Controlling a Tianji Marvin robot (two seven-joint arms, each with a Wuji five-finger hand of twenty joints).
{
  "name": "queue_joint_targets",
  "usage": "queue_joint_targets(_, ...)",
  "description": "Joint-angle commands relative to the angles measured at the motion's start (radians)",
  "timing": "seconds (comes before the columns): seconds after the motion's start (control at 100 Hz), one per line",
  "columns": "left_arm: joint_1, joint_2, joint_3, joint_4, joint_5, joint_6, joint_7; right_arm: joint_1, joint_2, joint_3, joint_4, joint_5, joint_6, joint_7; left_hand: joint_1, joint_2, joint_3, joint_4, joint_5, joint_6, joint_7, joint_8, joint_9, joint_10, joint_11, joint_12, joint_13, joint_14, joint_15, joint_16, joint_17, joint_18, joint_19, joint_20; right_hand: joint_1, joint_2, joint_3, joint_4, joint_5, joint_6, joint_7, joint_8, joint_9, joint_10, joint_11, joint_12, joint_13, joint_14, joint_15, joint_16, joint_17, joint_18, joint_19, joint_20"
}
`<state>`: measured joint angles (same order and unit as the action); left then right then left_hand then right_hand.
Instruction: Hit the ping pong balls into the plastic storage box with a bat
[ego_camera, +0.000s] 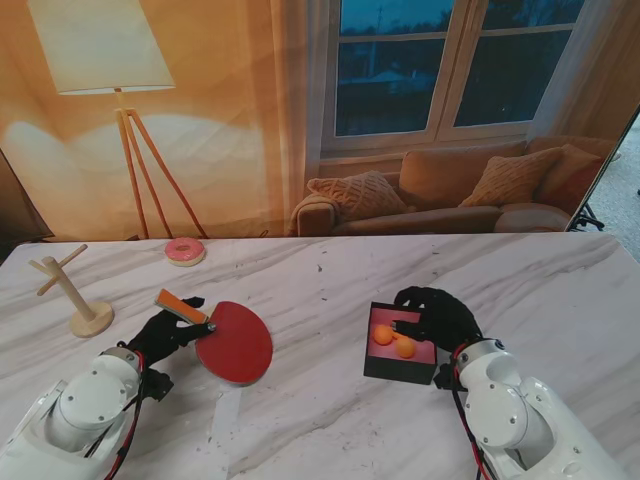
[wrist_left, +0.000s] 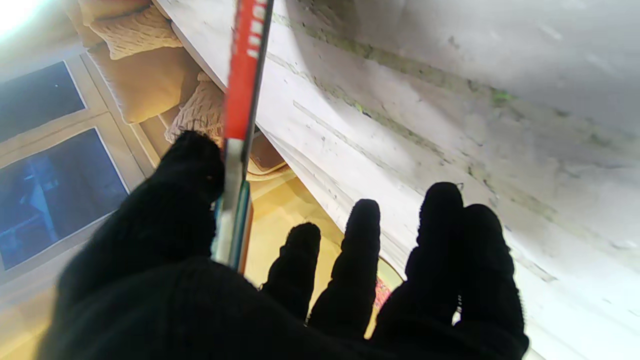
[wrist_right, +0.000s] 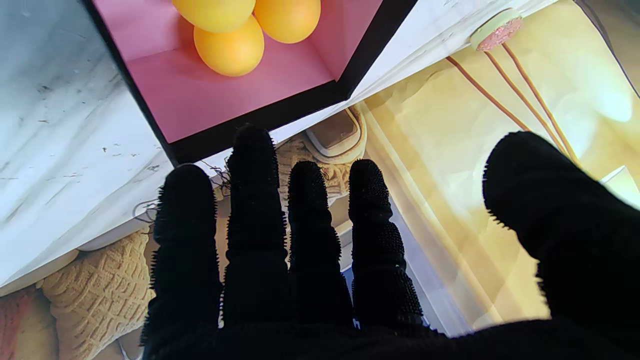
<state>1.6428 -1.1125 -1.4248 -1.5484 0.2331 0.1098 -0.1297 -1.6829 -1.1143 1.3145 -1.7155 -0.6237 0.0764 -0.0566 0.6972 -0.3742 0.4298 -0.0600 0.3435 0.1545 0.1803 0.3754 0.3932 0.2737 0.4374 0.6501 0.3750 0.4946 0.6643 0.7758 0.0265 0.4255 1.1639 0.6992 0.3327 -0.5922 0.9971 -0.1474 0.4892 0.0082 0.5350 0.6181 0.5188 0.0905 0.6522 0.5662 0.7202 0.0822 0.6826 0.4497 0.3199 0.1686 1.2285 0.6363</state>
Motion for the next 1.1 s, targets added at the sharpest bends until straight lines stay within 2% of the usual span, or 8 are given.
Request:
queue_joint_targets(0.0, 0.007, -0.013, -0.003, 0.008, -0.002, -0.005, 0.023, -0.001, 0.0, -0.003, -0.005, 0.002, 0.01, 0.018, 0.062, 0.046, -0.02, -0.003, 0.061, -0.047, 0.052, 0.037, 0.03, 0.007, 0.026, 0.0, -0.002, 0.015, 0.02, 0.009, 0.003, -0.059, 0.035, 0.019, -0.018, 0.011, -0.011, 0.051, -0.005, -0.027, 0.014, 0.004, -0.048, 0.006, 0.003, -0.001, -0.019, 0.006, 0.017, 0.003, -0.009, -0.02, 0.017, 0.018)
queue_joint_targets(0.23, 0.012, -0.042, -0.008, 0.027, -0.054, -0.013, 0.127, 0.002, 0.002, -0.014, -0.005, 0.008, 0.022, 0.031, 0.104, 0.038, 0.106, 0.002, 0.187, -0.017, 0.267, 0.162, 0.156, 0.036, 0.104, 0.038, 0.075, 0.039, 0.097, 0.025, 0.084, -0.028, 0.079, 0.033, -0.017, 0.011, -0.009, 0.051, 0.01, -0.03, 0.018, 0.004, -0.049, 0.009, 0.005, -0.002, -0.018, 0.008, 0.02, 0.003, -0.008, -0.02, 0.019, 0.017)
queue_joint_targets(0.48, 0.028, -0.059, -0.03, 0.028, -0.1, -0.023, 0.176, 0.007, 0.004, -0.026, -0.005, 0.011, 0.035, 0.044, 0.111, 0.003, 0.228, 0.003, 0.2, -0.015, 0.31, 0.159, 0.18, 0.03, 0.132, 0.047, 0.099, 0.037, 0.129, 0.023, 0.116, -0.023, 0.091, 0.046, -0.016, 0.014, -0.008, 0.05, 0.015, -0.03, 0.018, 0.004, -0.051, 0.01, 0.006, -0.003, -0.017, 0.007, 0.023, 0.003, -0.008, -0.021, 0.021, 0.017)
queue_joint_targets(0.54, 0.032, -0.057, -0.034, 0.025, -0.097, -0.019, 0.172, 0.007, 0.004, -0.027, -0.006, 0.012, 0.037, 0.046, 0.139, -0.029, 0.241, -0.027, 0.226, -0.015, 0.348, 0.187, 0.198, 0.029, 0.142, 0.05, 0.113, 0.036, 0.138, 0.025, 0.132, -0.021, 0.097, 0.05, -0.016, 0.014, -0.008, 0.05, 0.016, -0.031, 0.019, 0.004, -0.052, 0.01, 0.006, -0.003, -0.017, 0.009, 0.023, 0.003, -0.008, -0.021, 0.022, 0.016)
queue_joint_targets(0.6, 0.037, -0.055, -0.036, 0.019, -0.093, -0.009, 0.165, 0.007, 0.004, -0.027, -0.007, 0.012, 0.038, 0.048, 0.127, -0.022, 0.238, -0.034, 0.226, -0.003, 0.346, 0.187, 0.202, 0.029, 0.144, 0.05, 0.116, 0.038, 0.141, 0.025, 0.137, -0.019, 0.098, 0.051, -0.017, 0.016, -0.008, 0.05, 0.015, -0.031, 0.018, 0.004, -0.052, 0.011, 0.007, -0.003, -0.016, 0.007, 0.025, 0.003, -0.008, -0.021, 0.022, 0.016)
queue_joint_targets(0.67, 0.044, -0.053, -0.039, 0.007, -0.096, 0.011, 0.153, 0.007, 0.004, -0.028, -0.006, 0.012, 0.038, 0.047, 0.087, 0.004, 0.221, -0.008, 0.223, 0.013, 0.31, 0.154, 0.193, 0.033, 0.138, 0.046, 0.107, 0.047, 0.138, 0.023, 0.126, -0.018, 0.094, 0.05, -0.017, 0.017, -0.008, 0.05, 0.017, -0.031, 0.019, 0.004, -0.052, 0.011, 0.007, -0.004, -0.016, 0.008, 0.026, 0.003, -0.008, -0.021, 0.023, 0.016)
queue_joint_targets(0.88, 0.059, -0.044, -0.047, -0.012, -0.066, 0.053, 0.122, 0.008, 0.004, -0.027, -0.005, 0.012, 0.04, 0.046, 0.091, 0.083, 0.036, 0.005, 0.291, 0.05, 0.291, 0.132, 0.225, 0.066, 0.137, 0.054, 0.114, 0.084, 0.151, 0.031, 0.129, 0.003, 0.098, 0.068, -0.02, 0.026, -0.008, 0.051, 0.017, -0.032, 0.02, 0.004, -0.052, 0.011, 0.009, -0.004, -0.015, 0.008, 0.028, 0.003, -0.006, -0.023, 0.025, 0.016)
queue_joint_targets(1.09, 0.069, -0.041, -0.05, -0.033, -0.055, 0.103, 0.108, 0.005, 0.003, -0.025, -0.008, 0.017, 0.045, 0.046, 0.241, 0.021, 0.007, -0.04, 0.354, 0.023, 0.395, 0.184, 0.296, 0.076, 0.182, 0.074, 0.175, 0.108, 0.207, 0.041, 0.197, 0.032, 0.125, 0.092, -0.025, 0.039, -0.012, 0.053, 0.02, -0.03, 0.021, 0.005, -0.052, 0.011, 0.012, -0.004, -0.016, 0.008, 0.032, 0.004, -0.008, -0.025, 0.027, 0.015)
